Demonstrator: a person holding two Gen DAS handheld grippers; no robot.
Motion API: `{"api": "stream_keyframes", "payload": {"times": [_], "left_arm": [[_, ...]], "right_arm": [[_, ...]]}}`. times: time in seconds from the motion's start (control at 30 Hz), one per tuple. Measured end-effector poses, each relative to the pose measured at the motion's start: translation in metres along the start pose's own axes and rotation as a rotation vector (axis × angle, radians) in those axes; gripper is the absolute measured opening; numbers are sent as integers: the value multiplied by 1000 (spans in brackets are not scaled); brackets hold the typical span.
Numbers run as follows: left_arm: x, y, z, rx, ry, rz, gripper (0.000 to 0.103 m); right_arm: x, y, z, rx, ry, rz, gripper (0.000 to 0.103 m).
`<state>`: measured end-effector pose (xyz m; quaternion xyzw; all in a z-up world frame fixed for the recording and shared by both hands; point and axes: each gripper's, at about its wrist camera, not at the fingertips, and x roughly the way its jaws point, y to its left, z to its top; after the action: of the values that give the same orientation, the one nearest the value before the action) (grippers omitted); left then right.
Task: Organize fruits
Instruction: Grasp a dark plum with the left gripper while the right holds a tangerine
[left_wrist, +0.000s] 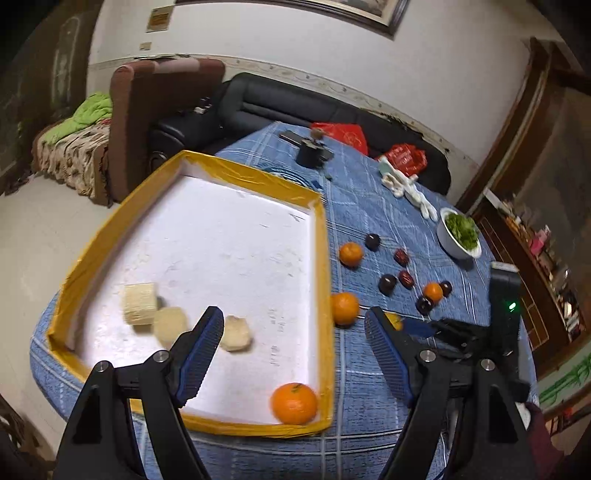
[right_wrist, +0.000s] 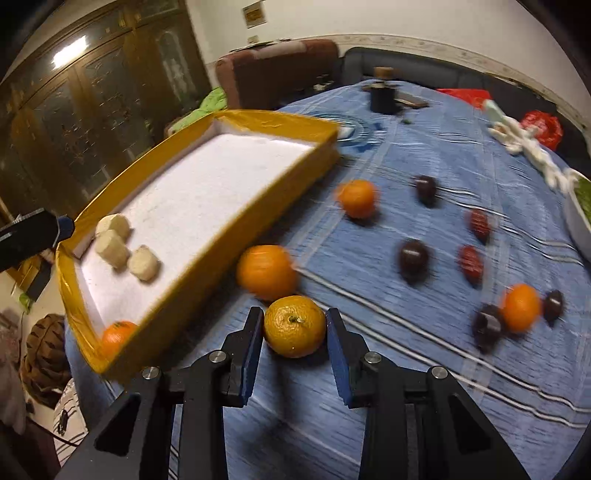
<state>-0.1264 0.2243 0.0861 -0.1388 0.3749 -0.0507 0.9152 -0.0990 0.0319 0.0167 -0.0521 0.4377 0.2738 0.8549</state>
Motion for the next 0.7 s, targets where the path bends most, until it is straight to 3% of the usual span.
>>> {"api": "stream_keyframes", "payload": {"times": [0.2, 0.33, 0.4, 0.7], "left_arm": [[30, -49, 0, 108, 57, -46, 78], [60, -87, 7, 174, 79, -66, 77], [77, -102, 13, 194, 93, -66, 63], [166, -145, 18, 295, 205, -15, 61]], "right_arm": [[-32, -67, -13, 122, -65, -80, 38], [-41, -105, -21, 246, -108, -66, 38], [-42, -116, -24, 292, -118, -42, 38], [-54, -131, -29, 366, -151, -3, 38]]}}
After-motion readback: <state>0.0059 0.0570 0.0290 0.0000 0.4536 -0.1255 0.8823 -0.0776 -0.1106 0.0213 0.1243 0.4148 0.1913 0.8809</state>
